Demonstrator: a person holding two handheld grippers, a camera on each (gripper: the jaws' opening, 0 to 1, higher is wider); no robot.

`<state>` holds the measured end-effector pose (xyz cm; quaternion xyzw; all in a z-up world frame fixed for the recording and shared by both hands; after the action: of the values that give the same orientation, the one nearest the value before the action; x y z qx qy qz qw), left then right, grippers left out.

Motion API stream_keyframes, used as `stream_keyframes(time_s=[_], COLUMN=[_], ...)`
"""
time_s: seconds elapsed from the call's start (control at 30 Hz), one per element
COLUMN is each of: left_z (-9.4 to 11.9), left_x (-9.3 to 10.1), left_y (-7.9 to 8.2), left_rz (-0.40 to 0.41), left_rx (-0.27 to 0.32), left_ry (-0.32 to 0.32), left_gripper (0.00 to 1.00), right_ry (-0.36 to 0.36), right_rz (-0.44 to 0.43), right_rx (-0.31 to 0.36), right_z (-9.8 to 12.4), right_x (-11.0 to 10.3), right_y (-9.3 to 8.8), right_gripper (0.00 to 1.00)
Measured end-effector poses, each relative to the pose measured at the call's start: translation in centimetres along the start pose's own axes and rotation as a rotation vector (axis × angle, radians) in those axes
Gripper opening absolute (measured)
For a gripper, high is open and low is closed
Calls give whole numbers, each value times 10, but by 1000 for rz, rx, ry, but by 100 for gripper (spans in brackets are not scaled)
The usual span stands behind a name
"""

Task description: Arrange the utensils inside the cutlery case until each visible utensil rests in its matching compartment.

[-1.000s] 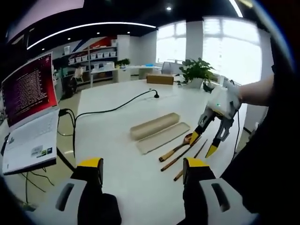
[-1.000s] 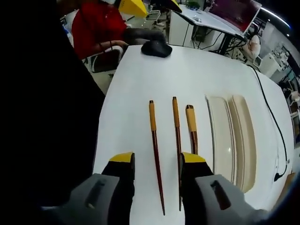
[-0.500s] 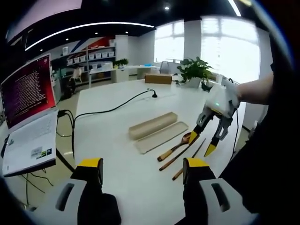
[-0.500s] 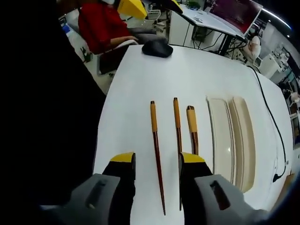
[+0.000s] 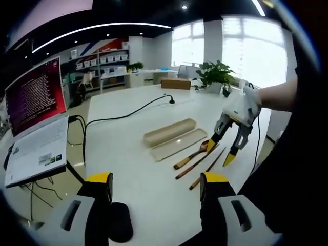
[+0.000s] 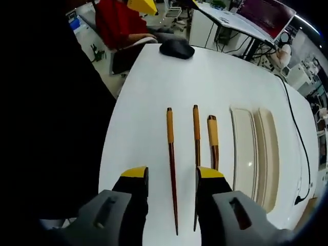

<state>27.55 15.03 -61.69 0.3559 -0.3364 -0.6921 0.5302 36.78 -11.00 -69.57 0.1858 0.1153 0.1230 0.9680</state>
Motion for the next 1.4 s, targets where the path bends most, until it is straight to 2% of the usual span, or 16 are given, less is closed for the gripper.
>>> stream_keyframes(time_s=[0.43, 0.9, 1.07, 1.13, 1.4], left_z=[3, -3, -4, -4, -6], left_x=[-1, 12, 10, 8, 12], left_y=[-5, -8, -10, -10, -12], left_rz=[25, 44, 41, 47, 47], left_rx=[-2, -6, -10, -7, -11], left_ry=[15, -2, -5, 0, -4], left_gripper=[71, 70, 70, 70, 70], right_ry=[21, 45, 59, 88, 82], right_rz=[11, -2, 7, 41, 29], right_rx=[-15, -48, -58, -59, -63], right_z=[-9, -14, -17, -18, -19], right_x=[3, 7, 6, 4, 6], right_y=[4, -5, -5, -5, -6], right_gripper=[29, 25, 25, 24, 24])
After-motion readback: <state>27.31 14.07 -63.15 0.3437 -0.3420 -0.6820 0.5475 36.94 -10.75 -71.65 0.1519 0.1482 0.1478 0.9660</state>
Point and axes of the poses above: the point that each gripper's makers call its tool centre point, and the gripper's own axes: z roughly backward along the fingers, x roughly to its right, y roughly out of its top, the point moved 10 cm from there along z, roughly backward along the fingers, and after that the axes turned 13 degrees about y, right-handed, at the moved point
